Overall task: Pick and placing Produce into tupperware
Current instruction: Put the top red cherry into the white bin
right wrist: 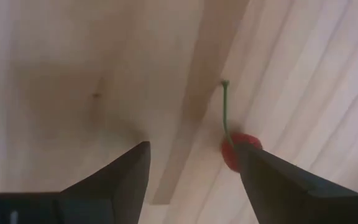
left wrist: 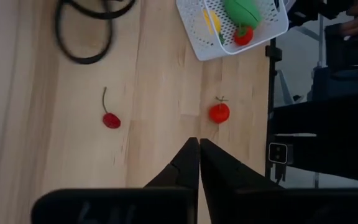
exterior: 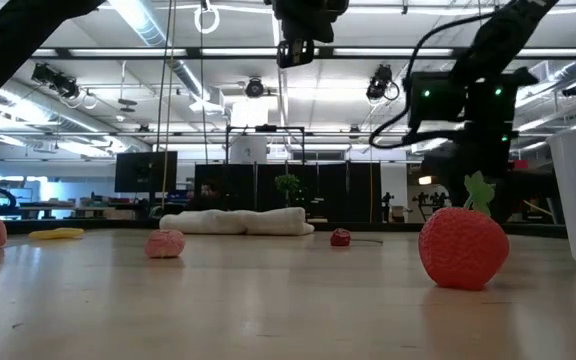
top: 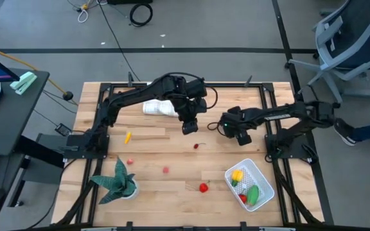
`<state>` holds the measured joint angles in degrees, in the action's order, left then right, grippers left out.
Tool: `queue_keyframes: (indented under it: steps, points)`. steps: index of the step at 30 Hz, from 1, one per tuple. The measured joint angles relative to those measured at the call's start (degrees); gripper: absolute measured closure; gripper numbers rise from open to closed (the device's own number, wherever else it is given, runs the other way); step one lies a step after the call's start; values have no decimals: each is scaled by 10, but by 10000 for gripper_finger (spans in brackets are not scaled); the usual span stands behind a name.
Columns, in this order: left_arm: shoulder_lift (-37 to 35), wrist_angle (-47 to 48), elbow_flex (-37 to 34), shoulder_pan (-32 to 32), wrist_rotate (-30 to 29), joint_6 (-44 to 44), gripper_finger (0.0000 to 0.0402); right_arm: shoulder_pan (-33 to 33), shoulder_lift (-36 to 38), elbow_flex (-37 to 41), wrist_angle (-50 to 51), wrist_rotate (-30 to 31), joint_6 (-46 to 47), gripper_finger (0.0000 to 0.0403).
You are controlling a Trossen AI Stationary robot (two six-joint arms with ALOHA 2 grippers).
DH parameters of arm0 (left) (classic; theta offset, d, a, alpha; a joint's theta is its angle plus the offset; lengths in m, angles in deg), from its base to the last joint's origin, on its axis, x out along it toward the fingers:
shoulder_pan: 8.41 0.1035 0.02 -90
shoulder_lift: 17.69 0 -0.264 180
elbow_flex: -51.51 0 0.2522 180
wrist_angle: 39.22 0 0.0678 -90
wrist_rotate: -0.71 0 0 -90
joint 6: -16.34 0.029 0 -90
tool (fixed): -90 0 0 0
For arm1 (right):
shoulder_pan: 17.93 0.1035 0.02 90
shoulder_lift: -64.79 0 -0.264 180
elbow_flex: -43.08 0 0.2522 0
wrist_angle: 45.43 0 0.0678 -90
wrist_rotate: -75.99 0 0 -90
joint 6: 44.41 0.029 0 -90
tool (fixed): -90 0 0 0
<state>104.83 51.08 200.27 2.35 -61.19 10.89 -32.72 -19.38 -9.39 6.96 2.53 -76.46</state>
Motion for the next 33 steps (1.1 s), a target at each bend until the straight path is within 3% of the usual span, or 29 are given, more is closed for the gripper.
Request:
queue_keyframes:
  steps: [16,24,33]
  points:
    - [0,1,0,0,0,6,385,-63,-29,-54,-11,-22,-85,163]
    - [0,1,0,0,0,7,392,-64,-29,-48,-11,-60,-79,173]
    - [0,1,0,-1,0,3,378,-64,-32,-31,-17,-61,-67,175]
